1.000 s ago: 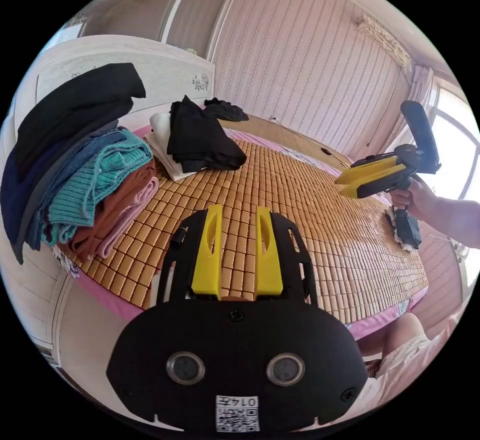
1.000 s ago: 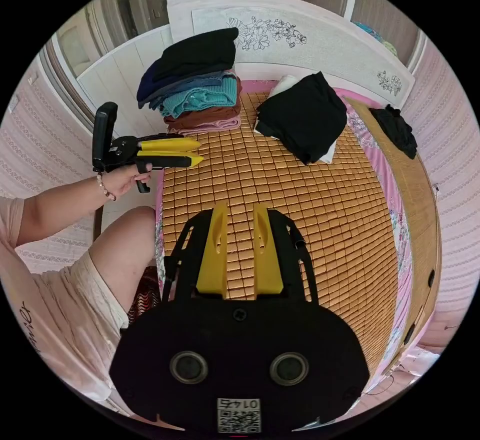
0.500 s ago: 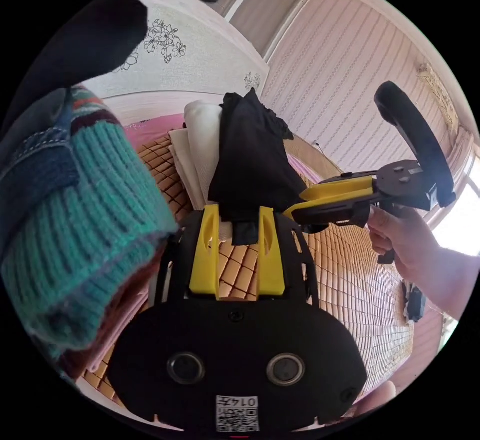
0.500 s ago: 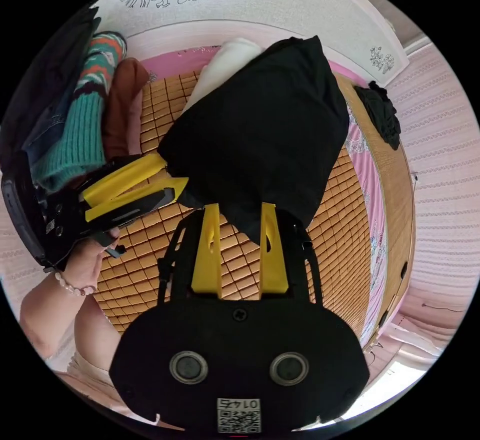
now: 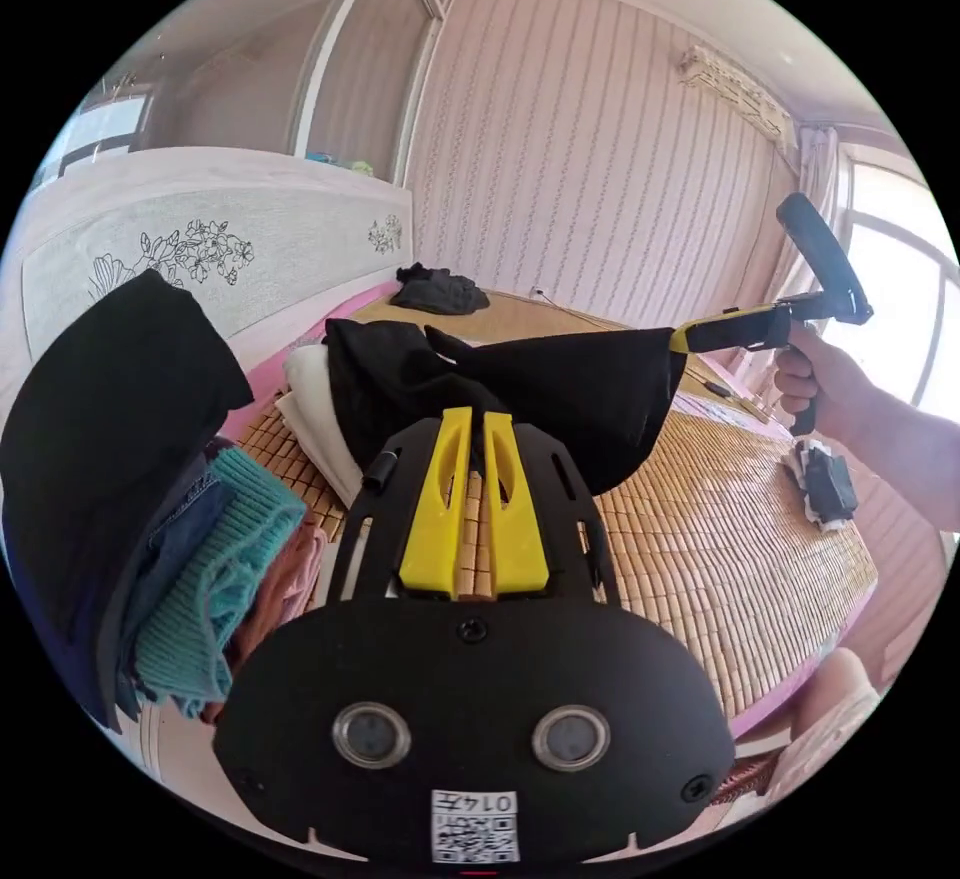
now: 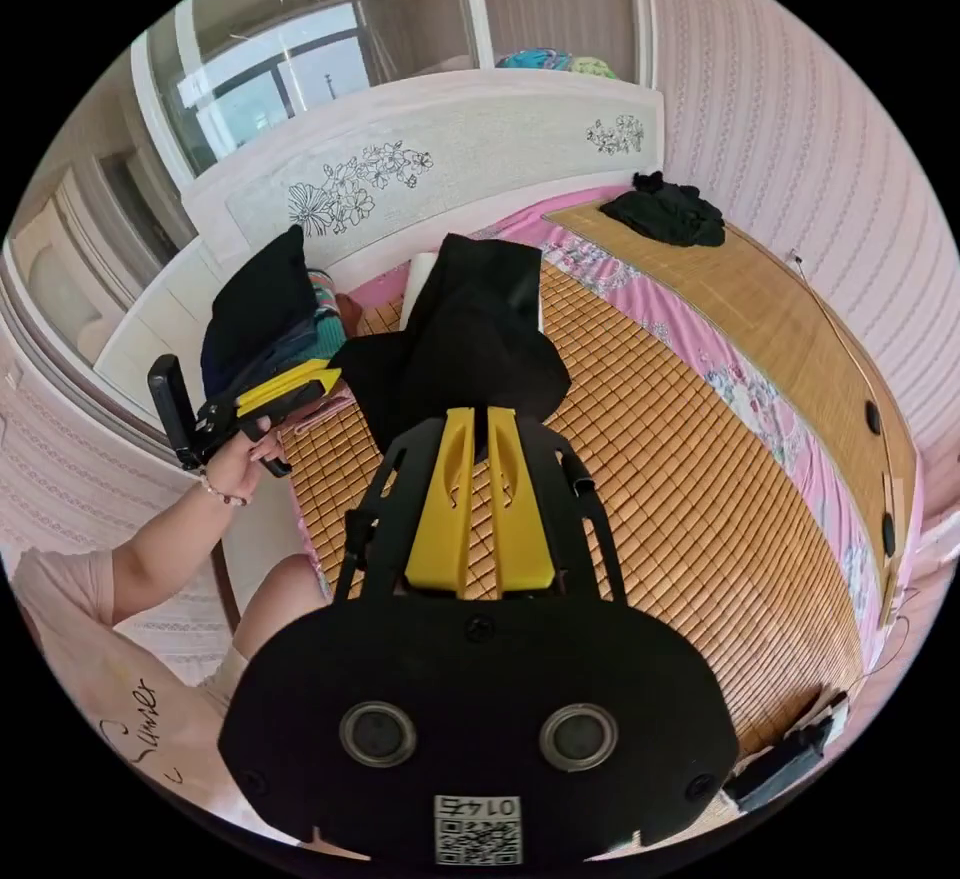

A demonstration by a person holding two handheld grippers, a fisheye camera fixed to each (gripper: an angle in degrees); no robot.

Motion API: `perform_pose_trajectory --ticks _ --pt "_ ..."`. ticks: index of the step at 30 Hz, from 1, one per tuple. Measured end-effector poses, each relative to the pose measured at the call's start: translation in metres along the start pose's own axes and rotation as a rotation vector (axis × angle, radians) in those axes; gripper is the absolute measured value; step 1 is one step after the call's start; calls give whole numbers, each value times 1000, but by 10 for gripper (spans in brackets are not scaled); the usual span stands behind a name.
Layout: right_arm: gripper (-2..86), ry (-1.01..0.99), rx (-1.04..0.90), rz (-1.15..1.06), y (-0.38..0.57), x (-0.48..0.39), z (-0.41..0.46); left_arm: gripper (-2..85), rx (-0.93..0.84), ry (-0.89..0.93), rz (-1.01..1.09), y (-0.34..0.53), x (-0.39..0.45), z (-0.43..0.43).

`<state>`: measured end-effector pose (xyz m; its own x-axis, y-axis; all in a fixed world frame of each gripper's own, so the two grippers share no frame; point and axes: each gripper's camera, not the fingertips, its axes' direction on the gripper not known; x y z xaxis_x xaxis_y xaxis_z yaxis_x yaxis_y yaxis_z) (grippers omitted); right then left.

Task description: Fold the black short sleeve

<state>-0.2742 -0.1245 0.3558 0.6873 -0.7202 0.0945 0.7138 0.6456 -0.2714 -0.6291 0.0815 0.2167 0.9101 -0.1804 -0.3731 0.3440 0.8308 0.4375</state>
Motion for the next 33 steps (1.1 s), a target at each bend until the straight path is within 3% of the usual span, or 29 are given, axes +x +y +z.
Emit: perform_pose_trajectory --ticks 2,6,10,17,22,25,27,30,33 --pt "7 -8 -41 73 74 19 -8 0 -30 80 32 26 35 -21" --pt "9 -25 -307 411 261 64 28 0 -283 201 33 119 113 -23" --pt "9 -53 -243 649 375 79 21 2 -488 279 -33 169 147 -12" --pt "59 -41 -149 601 402 83 24 5 -541 222 0 160 170 -20" --pt "137 -7 -179 367 353 72 66 6 -574 182 -17 156 181 -17" --pt "153 0 -218 344 328 78 100 7 -586 165 -29 157 185 -13" --pt "144 -10 -252 395 324 92 120 7 -588 157 -45 157 186 -11" --pt "44 -2 -311 499 339 121 135 6 -591 162 -83 155 184 -6" --pt "16 -54 -160 548 376 144 103 6 -584 154 -95 152 181 -7"
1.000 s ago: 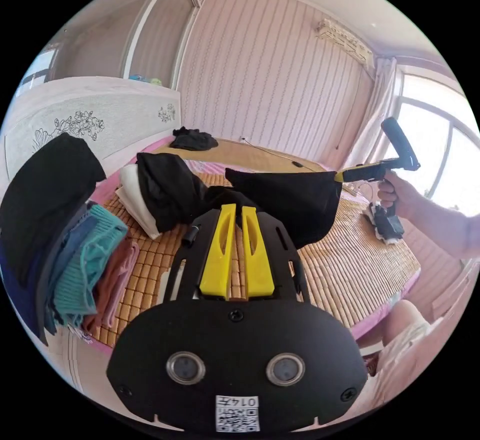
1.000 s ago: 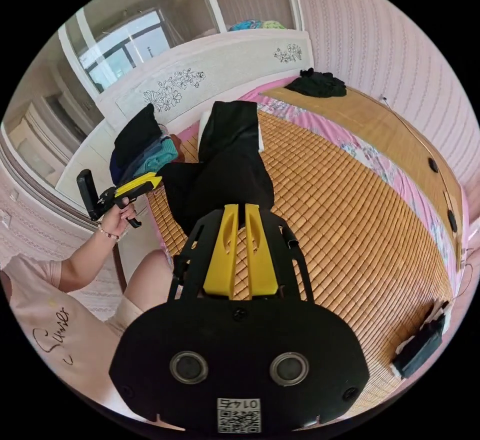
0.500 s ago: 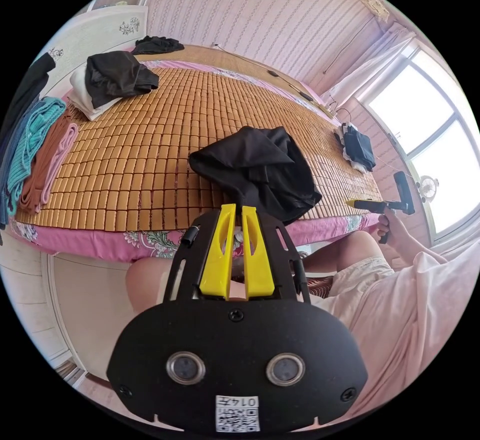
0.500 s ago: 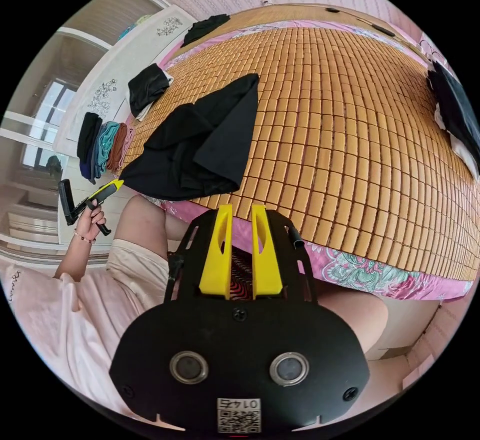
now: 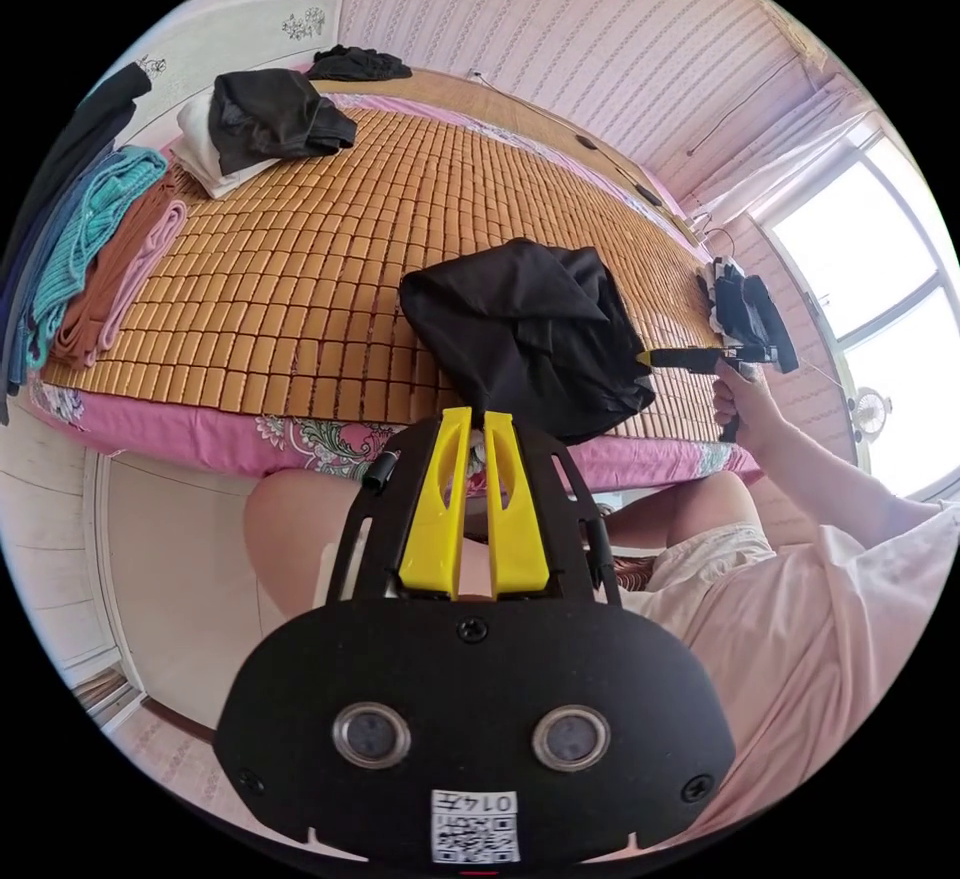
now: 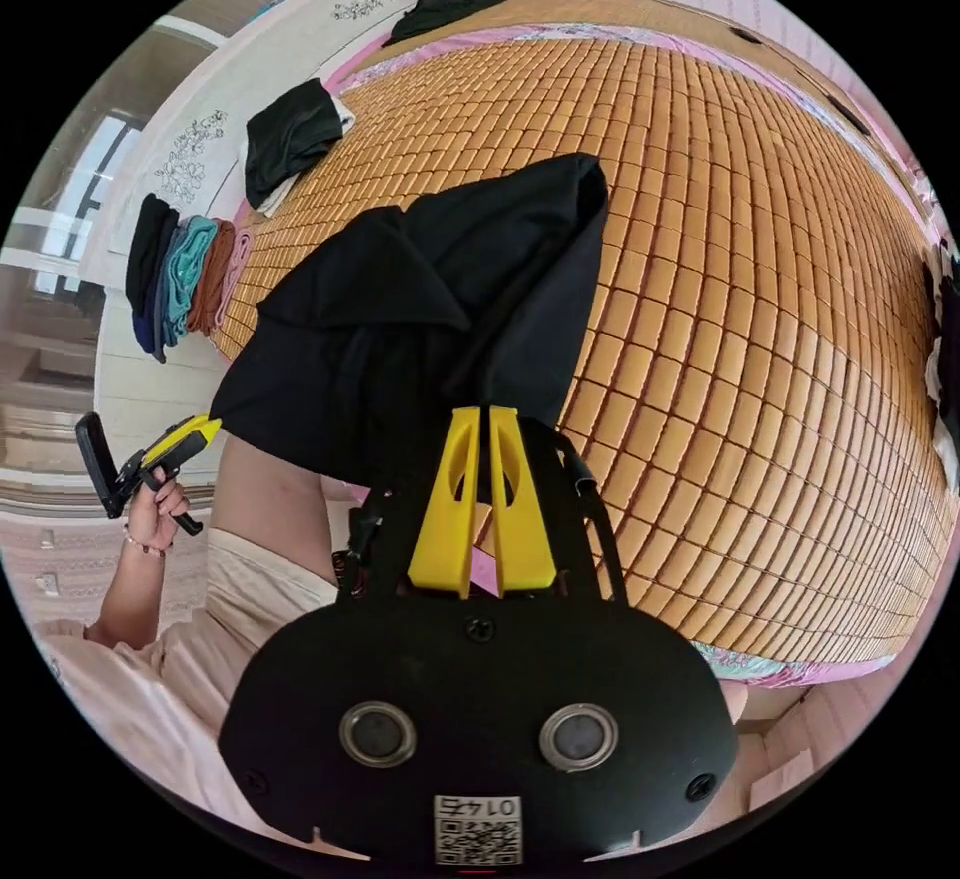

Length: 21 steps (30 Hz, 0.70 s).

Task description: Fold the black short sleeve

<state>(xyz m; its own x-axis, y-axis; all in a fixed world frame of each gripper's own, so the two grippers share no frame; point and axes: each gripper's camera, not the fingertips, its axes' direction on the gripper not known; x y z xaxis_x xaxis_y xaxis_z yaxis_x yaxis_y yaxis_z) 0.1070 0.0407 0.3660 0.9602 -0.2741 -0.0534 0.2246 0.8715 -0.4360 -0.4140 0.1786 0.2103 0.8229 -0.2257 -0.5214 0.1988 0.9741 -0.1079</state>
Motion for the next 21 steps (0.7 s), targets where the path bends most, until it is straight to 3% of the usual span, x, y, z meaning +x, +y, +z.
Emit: perform_pose_trajectory --ticks 3,8,16,21 --pt "8 38 32 102 39 54 -19 5 -6 15 -5 -1 -4 1" --pt "4 -65 -29 282 92 129 -8 4 -29 38 -12 -5 -4 11" --pt "78 -78 -3 86 67 121 38 4 -31 30 -16 -10 7 14" --pt "28 20 -61 64 53 124 75 3 -29 26 -26 -11 13 17"
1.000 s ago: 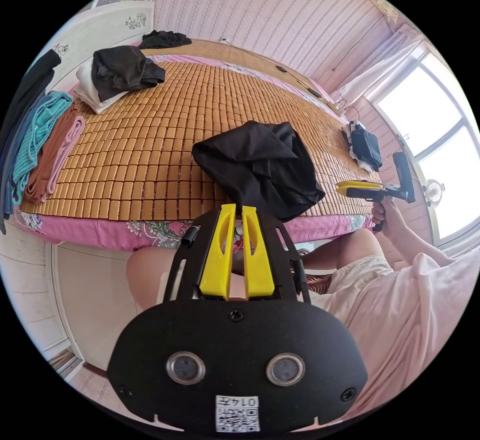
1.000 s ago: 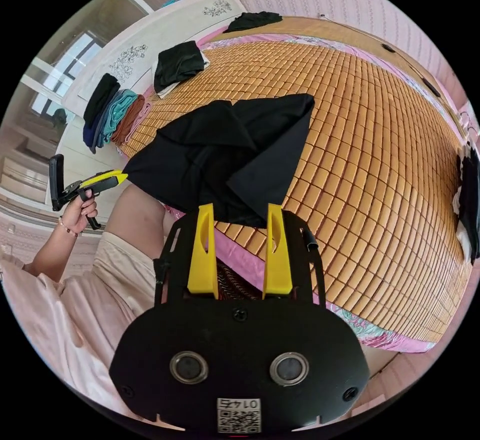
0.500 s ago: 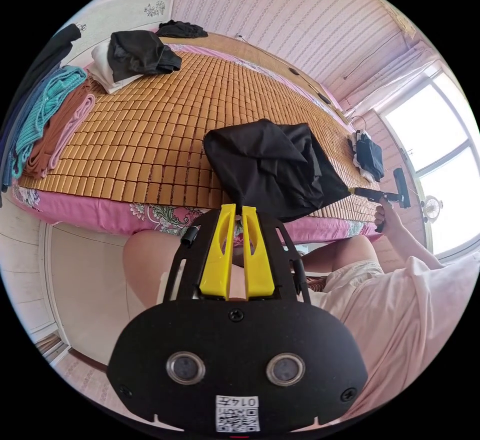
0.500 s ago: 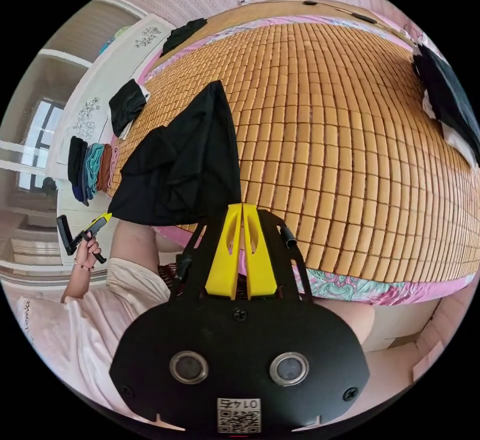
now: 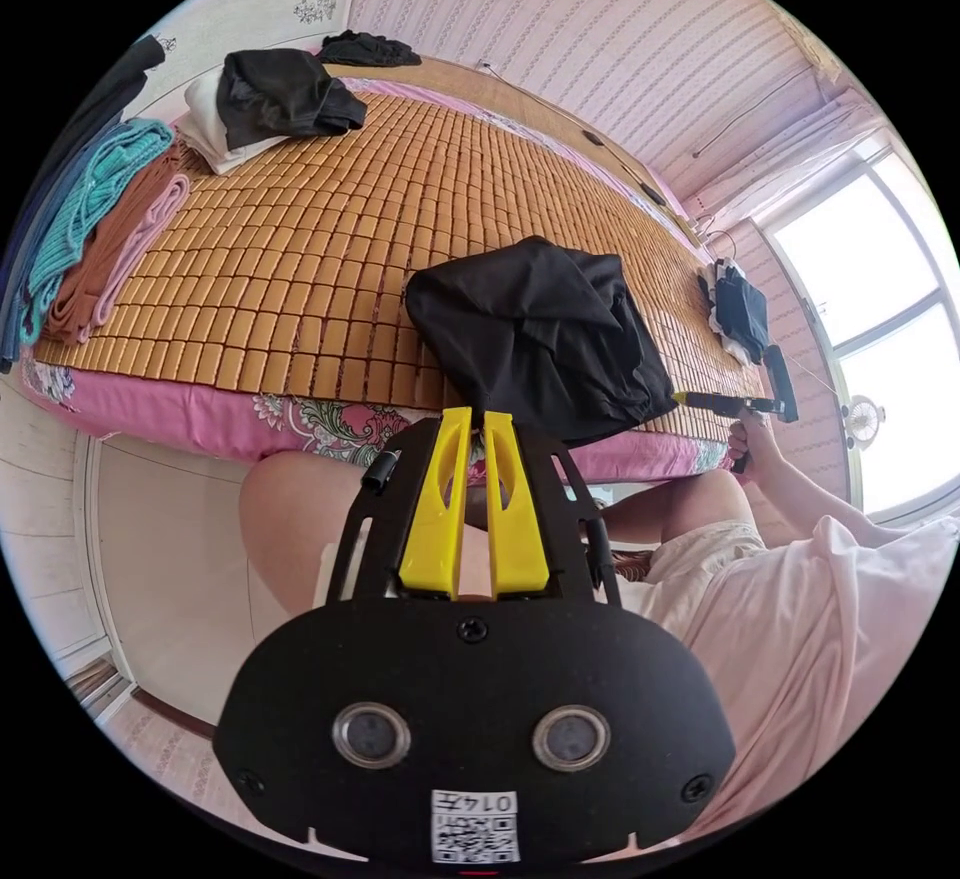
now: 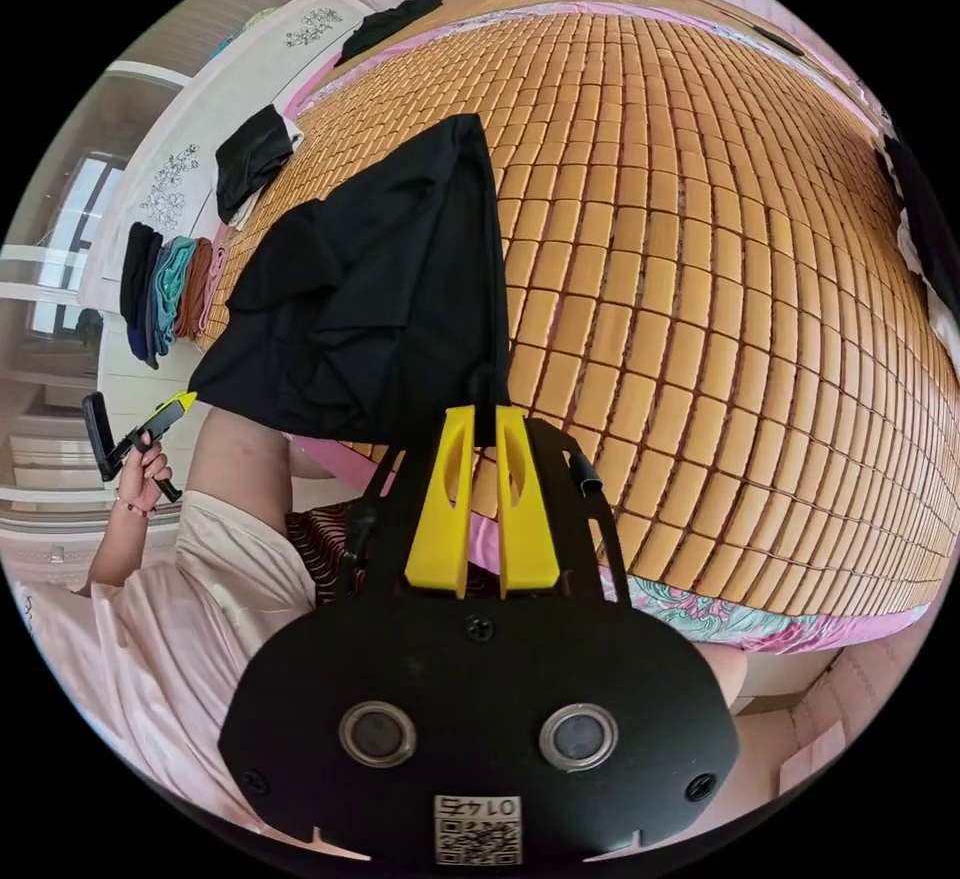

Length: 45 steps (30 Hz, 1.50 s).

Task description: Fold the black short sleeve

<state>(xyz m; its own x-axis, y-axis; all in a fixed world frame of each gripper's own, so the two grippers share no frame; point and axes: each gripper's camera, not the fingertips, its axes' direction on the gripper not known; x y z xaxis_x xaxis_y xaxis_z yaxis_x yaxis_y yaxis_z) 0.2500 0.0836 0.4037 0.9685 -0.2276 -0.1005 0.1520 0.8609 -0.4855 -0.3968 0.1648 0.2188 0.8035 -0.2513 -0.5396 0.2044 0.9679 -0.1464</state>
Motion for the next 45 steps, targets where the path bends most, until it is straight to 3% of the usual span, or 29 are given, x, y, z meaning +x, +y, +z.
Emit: perform_pose_trajectory --ticks 5,10,12,14,15,18,22,24,30,33,41,45 --pt "1 -175 89 -17 5 23 -16 -2 42 55 -1 -2 8 -9" --pt "-2 -475 504 -113 -6 56 -121 -6 219 141 81 -54 43 -79" --pt "-1 -504 533 -157 -17 56 -147 -6 265 130 158 -79 64 -102" --pt "3 -427 476 -180 -27 51 -152 -5 270 71 233 -97 86 -116" --pt "7 -296 422 -176 -31 46 -142 -5 262 29 269 -103 97 -118" --pt "35 -69 229 -148 -28 39 -72 -4 221 7 307 -98 109 -106" --pt "93 -147 -87 -162 -5 35 53 -3 145 1 231 -72 94 -79" --pt "95 -176 -158 -149 5 36 86 -3 128 -3 191 -61 84 -74" --pt "81 -449 -142 25 24 77 120 -3 118 10 83 -37 59 -74" --pt "77 -424 -109 66 40 94 127 -4 122 17 63 -31 56 -77" --pt "30 -632 -128 170 57 134 163 -4 123 13 67 -21 62 -89" --pt "11 -731 2 137 67 154 136 -5 168 47 75 -10 64 -109"
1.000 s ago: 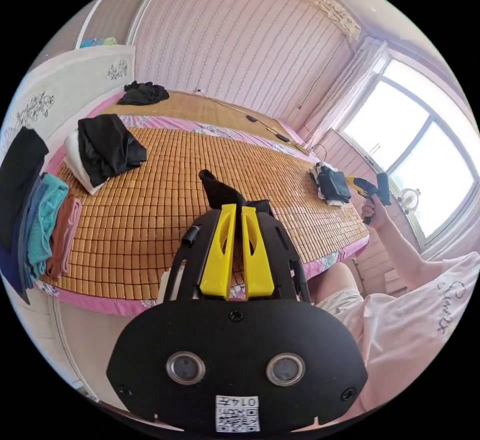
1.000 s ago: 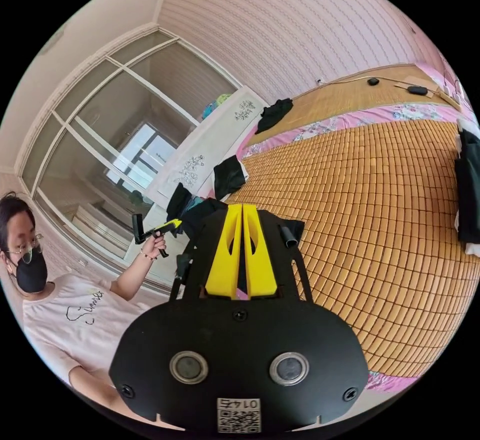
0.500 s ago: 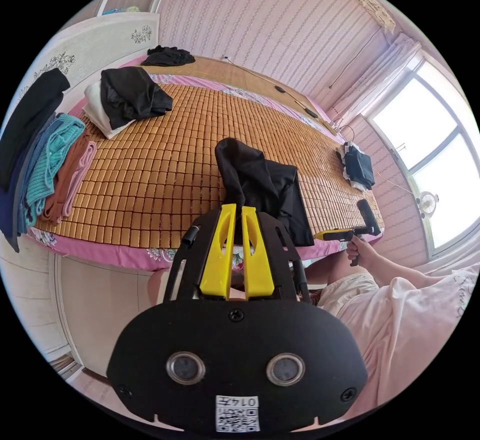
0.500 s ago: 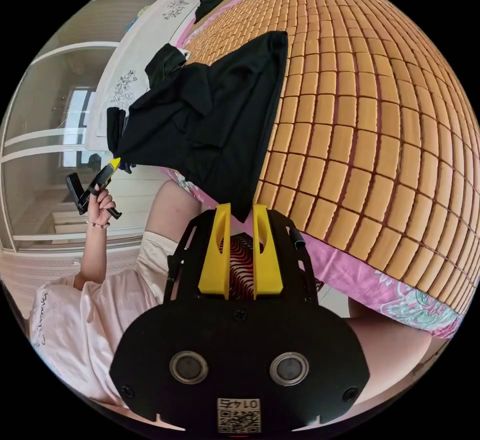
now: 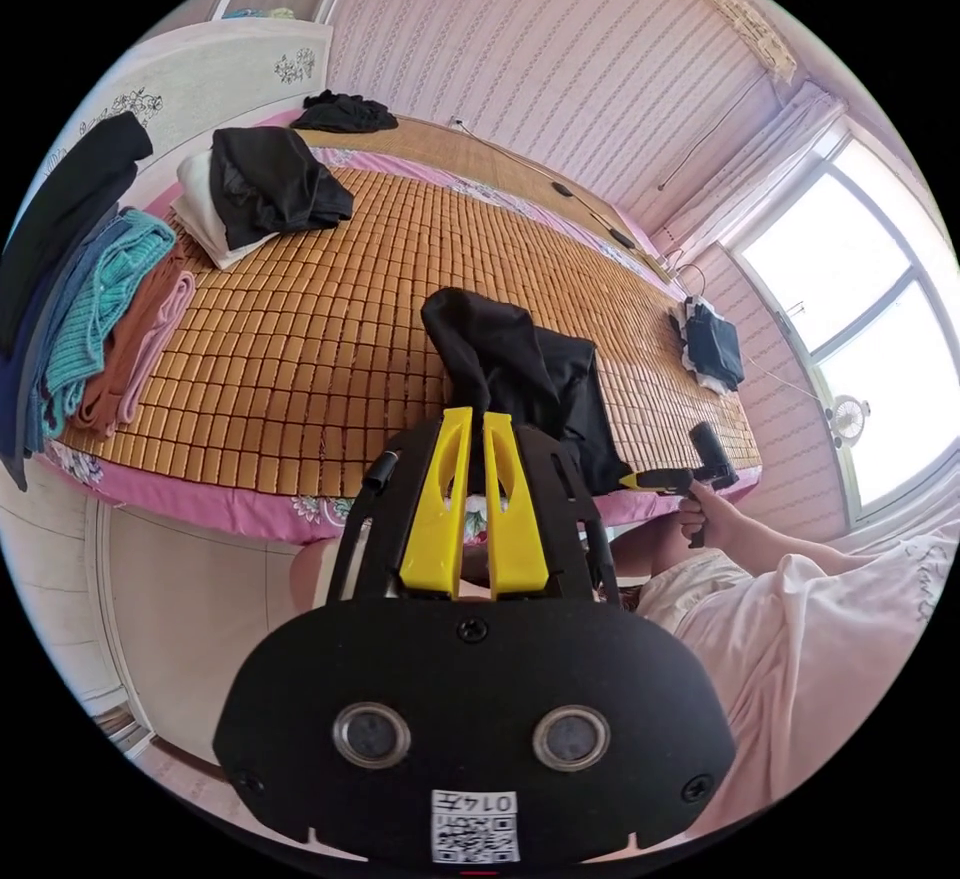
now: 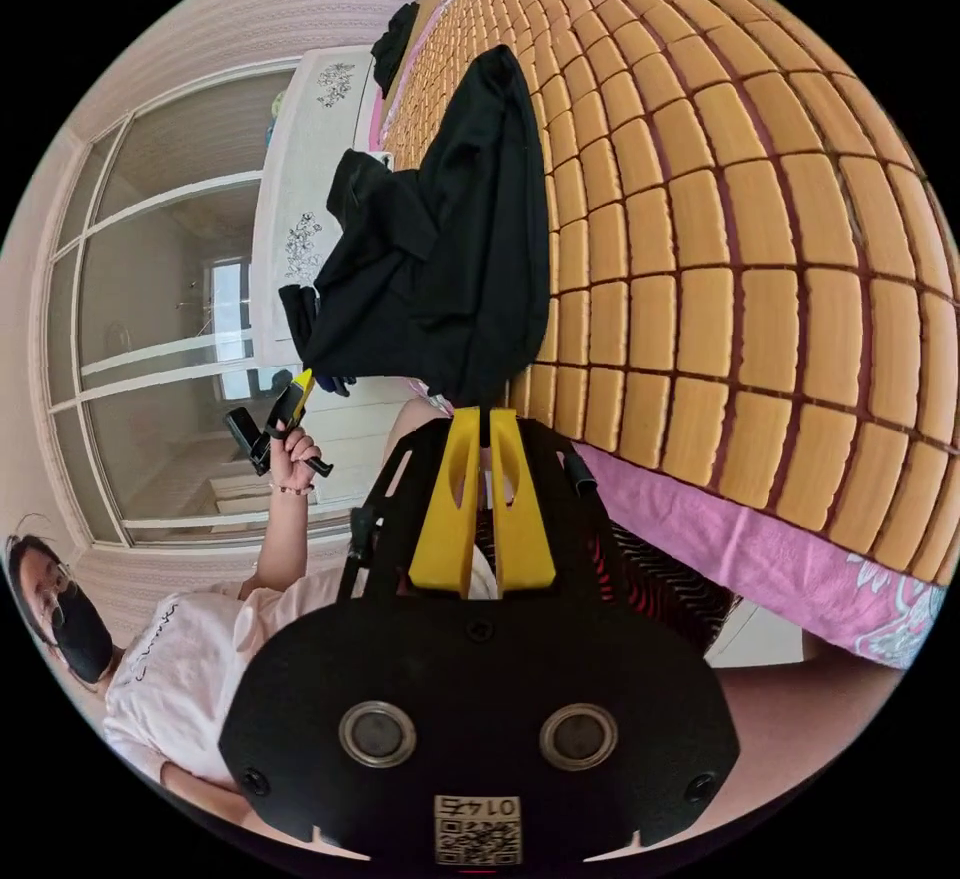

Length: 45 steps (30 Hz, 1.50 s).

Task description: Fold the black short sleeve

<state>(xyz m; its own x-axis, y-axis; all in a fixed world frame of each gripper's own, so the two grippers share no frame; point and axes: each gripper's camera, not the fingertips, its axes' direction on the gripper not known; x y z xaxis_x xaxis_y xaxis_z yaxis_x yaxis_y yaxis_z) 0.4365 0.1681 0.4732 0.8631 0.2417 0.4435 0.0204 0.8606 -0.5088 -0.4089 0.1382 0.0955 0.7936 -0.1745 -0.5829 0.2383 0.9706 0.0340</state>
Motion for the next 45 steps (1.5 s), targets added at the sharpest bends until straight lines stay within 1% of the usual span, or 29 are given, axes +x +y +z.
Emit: perform_pose_trajectory --ticks 2,4,5,7,8,10,11,13,16,19,21,23,25,26,28,29,31,34,37,40,42,44,45 --pt "9 -38 61 -80 1 -13 -29 -6 21 15 -9 2 -1 -12" --pt "6 -54 173 -219 2 -44 -78 -7 68 76 -19 -1 0 -34" --pt "6 -58 197 -260 3 -53 -91 -7 88 96 -15 -3 2 -41" --pt "5 -80 286 -437 14 -96 -139 -8 193 139 25 -11 18 -75" --pt "5 -84 305 -479 18 -106 -150 -8 224 151 37 -13 23 -84" --pt "5 -104 379 -638 43 -146 -191 -8 354 219 81 -17 44 -125" --pt "5 -114 397 -672 50 -154 -201 -9 388 238 92 -17 49 -135" --pt "5 -145 476 -773 83 -179 -237 -9 511 306 145 -13 70 -179" --pt "5 -117 582 -867 131 -199 -273 -9 634 372 213 0 92 -230" --pt "4 -83 653 -890 172 -202 -294 -9 694 430 271 17 106 -267" --pt "4 -35 660 -868 187 -199 -297 -9 689 444 287 24 113 -278" --pt "4 26 655 -829 195 -196 -297 -9 650 425 277 27 119 -279" --pt "5 -32 657 -869 212 -196 -300 -9 623 401 258 33 124 -279" --pt "5 -40 662 -884 218 -197 -302 -9 629 409 261 36 125 -281" --pt "5 36 701 -897 241 -204 -307 -9 645 401 291 49 134 -292" --pt "5 40 711 -911 247 -206 -309 -9 657 401 305 54 137 -296" --pt "5 -86 751 -1027 274 -212 -322 -9 741 429 377 73 150 -322" --pt "5 -195 797 -1176 305 -232 -340 -9 857 474 479 94 166 -363" --pt "5 -157 824 -1300 326 -270 -348 -9 946 464 554 103 182 -399" --pt "5 -102 842 -1364 325 -298 -352 -9 1004 423 588 92 192 -417" --pt "5 -37 821 -1320 306 -304 -352 -9 1003 417 572 75 189 -414" --pt "5 66 784 -1205 272 -301 -348 -9 955 436 525 49 181 -397" --pt "5 156 737 -1101 243 -293 -342 -9 898 455 476 27 173 -377"
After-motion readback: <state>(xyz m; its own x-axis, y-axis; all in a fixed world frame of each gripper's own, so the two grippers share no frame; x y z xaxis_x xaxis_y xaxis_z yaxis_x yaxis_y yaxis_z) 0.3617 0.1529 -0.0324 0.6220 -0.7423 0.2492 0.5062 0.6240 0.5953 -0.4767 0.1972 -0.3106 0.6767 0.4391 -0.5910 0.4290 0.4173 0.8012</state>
